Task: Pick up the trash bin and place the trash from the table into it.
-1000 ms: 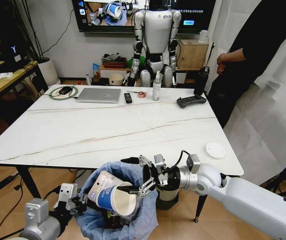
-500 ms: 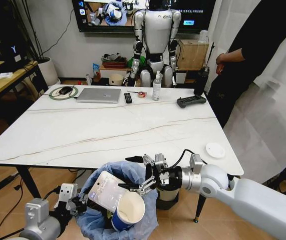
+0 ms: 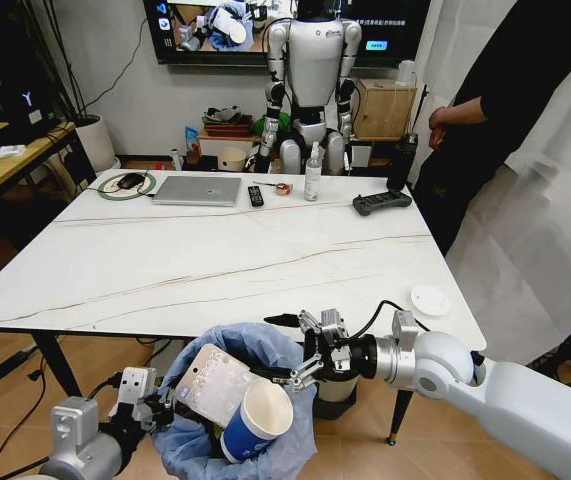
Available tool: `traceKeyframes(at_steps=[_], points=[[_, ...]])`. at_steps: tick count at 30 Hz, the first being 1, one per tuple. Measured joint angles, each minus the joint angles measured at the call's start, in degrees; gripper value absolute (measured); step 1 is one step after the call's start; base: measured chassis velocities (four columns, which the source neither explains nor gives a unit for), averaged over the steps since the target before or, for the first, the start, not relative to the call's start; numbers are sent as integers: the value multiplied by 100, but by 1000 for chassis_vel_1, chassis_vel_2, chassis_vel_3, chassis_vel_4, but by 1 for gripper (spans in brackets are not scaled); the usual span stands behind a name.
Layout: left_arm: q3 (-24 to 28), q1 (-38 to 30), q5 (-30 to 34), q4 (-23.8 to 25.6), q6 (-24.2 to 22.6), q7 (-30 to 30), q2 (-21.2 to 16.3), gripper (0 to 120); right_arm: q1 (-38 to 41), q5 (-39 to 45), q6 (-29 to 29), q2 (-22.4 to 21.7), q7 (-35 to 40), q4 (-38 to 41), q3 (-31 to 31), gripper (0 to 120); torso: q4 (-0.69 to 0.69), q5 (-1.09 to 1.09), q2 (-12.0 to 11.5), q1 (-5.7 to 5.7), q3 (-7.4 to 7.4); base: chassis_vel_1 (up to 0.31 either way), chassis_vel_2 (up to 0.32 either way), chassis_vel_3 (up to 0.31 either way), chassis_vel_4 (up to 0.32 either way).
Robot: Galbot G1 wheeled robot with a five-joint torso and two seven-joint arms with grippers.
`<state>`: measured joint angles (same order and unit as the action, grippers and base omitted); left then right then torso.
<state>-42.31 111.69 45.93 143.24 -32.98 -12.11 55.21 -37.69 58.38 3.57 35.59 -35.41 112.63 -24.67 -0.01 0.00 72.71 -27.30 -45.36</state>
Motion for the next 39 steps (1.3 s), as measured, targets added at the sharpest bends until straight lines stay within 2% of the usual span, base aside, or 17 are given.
traceKeyframes(at_steps=[10, 17, 19, 24, 30, 34, 39], points=[[29, 16, -3, 0, -2, -2, 28, 0, -205, 29, 24, -23, 84, 57, 331, 100, 1, 1, 0, 0, 0, 0, 0, 0, 0], [52, 46, -17, 0, -2, -5, 20, 0, -886, 131, 61, -259, 446, 238, 1283, 100, 0, 0, 0, 0, 0, 0, 0, 0, 0], [53, 47, -18, 0, -2, -5, 19, 0, -934, 137, 73, -277, 483, 249, 1343, 100, -1, 0, 0, 0, 0, 0, 0, 0, 0], [61, 67, -26, 0, -2, -11, -27, 0, -1618, 94, 185, -396, 1188, 404, 2075, 100, 0, 1, 0, 0, 0, 0, 0, 0, 0], [62, 72, -26, 0, -2, -11, -50, 0, -1935, -60, 201, -414, 1745, 494, 2570, 100, 0, 1, 0, 0, 0, 0, 0, 0, 0], [51, 99, -53, 0, 10, -9, -25, 0, -2128, -341, 294, -399, 2486, 461, 2924, 100, 1, 1, 0, 0, 0, 0, 0, 0, 0], [42, 114, -90, 0, 23, -4, 33, 0, -2244, -364, 207, -390, 2599, 266, 3215, 100, 1, 1, 0, 0, 0, 0, 0, 0, 0]])
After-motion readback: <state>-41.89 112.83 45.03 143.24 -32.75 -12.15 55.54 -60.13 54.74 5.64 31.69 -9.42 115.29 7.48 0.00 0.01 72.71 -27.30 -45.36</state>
